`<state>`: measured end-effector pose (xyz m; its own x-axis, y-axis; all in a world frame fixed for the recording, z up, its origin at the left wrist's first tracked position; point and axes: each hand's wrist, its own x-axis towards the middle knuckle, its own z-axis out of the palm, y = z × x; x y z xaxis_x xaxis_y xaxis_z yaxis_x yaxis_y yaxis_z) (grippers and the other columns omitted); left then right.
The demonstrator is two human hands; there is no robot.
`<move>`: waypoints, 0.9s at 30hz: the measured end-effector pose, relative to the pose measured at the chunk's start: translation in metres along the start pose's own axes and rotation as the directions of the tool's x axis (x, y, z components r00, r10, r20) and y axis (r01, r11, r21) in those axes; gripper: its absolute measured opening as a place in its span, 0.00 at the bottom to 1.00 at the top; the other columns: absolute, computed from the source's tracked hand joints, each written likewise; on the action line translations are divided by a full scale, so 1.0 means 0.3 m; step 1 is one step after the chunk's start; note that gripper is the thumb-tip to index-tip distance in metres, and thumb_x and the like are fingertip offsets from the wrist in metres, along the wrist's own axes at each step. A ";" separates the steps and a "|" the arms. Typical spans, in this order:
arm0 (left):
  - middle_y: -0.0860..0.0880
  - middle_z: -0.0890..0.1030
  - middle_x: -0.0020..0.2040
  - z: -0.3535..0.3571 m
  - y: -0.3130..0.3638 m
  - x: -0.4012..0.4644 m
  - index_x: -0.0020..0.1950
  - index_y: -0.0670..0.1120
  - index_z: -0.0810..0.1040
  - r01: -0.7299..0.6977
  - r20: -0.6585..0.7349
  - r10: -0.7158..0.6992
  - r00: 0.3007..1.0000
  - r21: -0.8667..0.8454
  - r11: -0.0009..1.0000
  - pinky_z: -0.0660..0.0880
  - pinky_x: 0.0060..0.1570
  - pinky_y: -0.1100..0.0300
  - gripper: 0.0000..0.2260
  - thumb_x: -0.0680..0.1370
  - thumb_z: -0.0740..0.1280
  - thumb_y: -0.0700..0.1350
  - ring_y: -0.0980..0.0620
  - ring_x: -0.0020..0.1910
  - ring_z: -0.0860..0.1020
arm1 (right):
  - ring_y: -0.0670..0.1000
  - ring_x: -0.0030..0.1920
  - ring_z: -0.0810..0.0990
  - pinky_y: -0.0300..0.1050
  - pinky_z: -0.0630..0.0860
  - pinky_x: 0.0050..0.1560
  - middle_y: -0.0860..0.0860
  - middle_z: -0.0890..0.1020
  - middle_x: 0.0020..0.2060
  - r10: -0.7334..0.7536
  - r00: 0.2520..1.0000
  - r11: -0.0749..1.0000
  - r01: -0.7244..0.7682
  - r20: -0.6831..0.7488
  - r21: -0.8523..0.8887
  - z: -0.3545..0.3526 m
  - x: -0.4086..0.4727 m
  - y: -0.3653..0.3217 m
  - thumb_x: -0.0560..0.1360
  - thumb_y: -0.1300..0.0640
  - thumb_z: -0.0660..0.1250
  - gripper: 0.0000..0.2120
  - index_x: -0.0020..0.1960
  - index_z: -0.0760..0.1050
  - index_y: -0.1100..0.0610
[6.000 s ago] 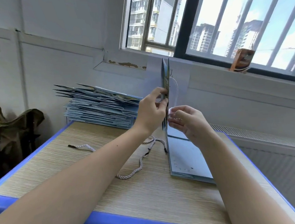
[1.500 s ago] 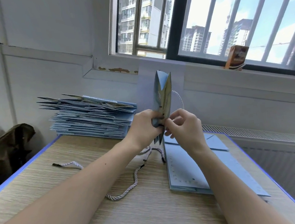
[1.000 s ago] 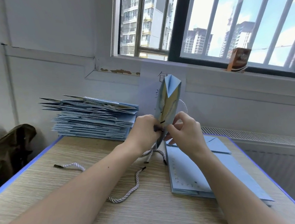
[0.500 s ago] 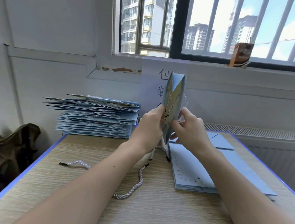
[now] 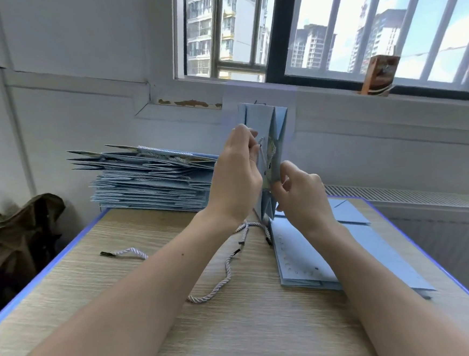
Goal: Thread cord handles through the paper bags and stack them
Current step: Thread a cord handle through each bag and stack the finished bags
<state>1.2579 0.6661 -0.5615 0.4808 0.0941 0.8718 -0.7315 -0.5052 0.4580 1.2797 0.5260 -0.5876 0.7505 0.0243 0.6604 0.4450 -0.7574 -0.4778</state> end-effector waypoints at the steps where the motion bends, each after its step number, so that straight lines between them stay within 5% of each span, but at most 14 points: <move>1: 0.45 0.77 0.52 -0.004 0.003 0.004 0.50 0.41 0.70 0.006 -0.028 -0.007 1.000 -0.029 1.000 0.78 0.49 0.52 0.03 0.81 0.60 0.34 0.49 0.48 0.77 | 0.64 0.34 0.80 0.58 0.79 0.36 0.58 0.79 0.30 -0.002 1.000 1.000 0.002 0.019 -0.009 0.002 -0.002 -0.001 0.76 0.58 0.61 0.09 0.39 0.65 0.56; 5: 0.45 0.78 0.48 -0.021 0.012 0.029 0.49 0.40 0.73 -0.018 -0.090 0.017 0.996 -0.001 1.000 0.77 0.46 0.62 0.02 0.81 0.64 0.36 0.50 0.45 0.78 | 0.63 0.33 0.81 0.57 0.79 0.36 0.57 0.80 0.29 -0.023 0.999 1.000 0.024 0.044 -0.011 0.006 -0.009 -0.015 0.76 0.55 0.61 0.09 0.38 0.65 0.54; 9: 0.50 0.73 0.48 -0.006 -0.006 0.015 0.46 0.42 0.80 -0.030 0.062 0.022 0.998 0.124 0.992 0.71 0.42 0.73 0.01 0.78 0.70 0.39 0.55 0.41 0.74 | 0.61 0.31 0.80 0.56 0.79 0.35 0.54 0.80 0.28 -0.044 0.998 0.999 0.044 0.042 0.001 0.006 -0.012 -0.023 0.76 0.53 0.63 0.10 0.38 0.68 0.53; 13: 0.50 0.72 0.47 0.012 -0.043 -0.004 0.46 0.44 0.84 0.044 0.039 -0.053 0.998 0.196 0.980 0.76 0.42 0.60 0.04 0.77 0.73 0.45 0.52 0.40 0.74 | 0.60 0.32 0.80 0.58 0.81 0.35 0.52 0.80 0.29 -0.057 0.996 0.998 0.055 0.066 0.034 0.009 -0.016 -0.028 0.75 0.51 0.64 0.08 0.39 0.70 0.52; 20: 0.51 0.72 0.41 0.005 -0.038 -0.004 0.40 0.47 0.72 0.146 -0.084 -0.125 0.989 0.338 0.930 0.66 0.32 0.59 0.08 0.76 0.69 0.43 0.47 0.33 0.72 | 0.51 0.26 0.81 0.55 0.80 0.36 0.51 0.81 0.26 -0.060 0.994 0.994 0.052 0.087 0.099 0.005 -0.023 -0.050 0.73 0.58 0.66 0.10 0.37 0.67 0.54; 27: 0.46 0.74 0.44 0.002 -0.085 -0.004 0.52 0.43 0.76 0.120 -0.067 -0.105 0.992 0.282 0.952 0.73 0.35 0.52 0.07 0.75 0.67 0.38 0.43 0.37 0.75 | 0.55 0.28 0.80 0.52 0.79 0.38 0.53 0.80 0.26 -0.175 0.967 0.977 0.147 0.184 0.154 -0.003 -0.038 -0.074 0.69 0.56 0.66 0.05 0.37 0.71 0.55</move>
<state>1.2762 0.6784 -0.5741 0.5214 0.2042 0.8285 -0.5024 -0.7114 0.4915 1.2609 0.5418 -0.5840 0.7379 0.2759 0.6159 0.6207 -0.6357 -0.4589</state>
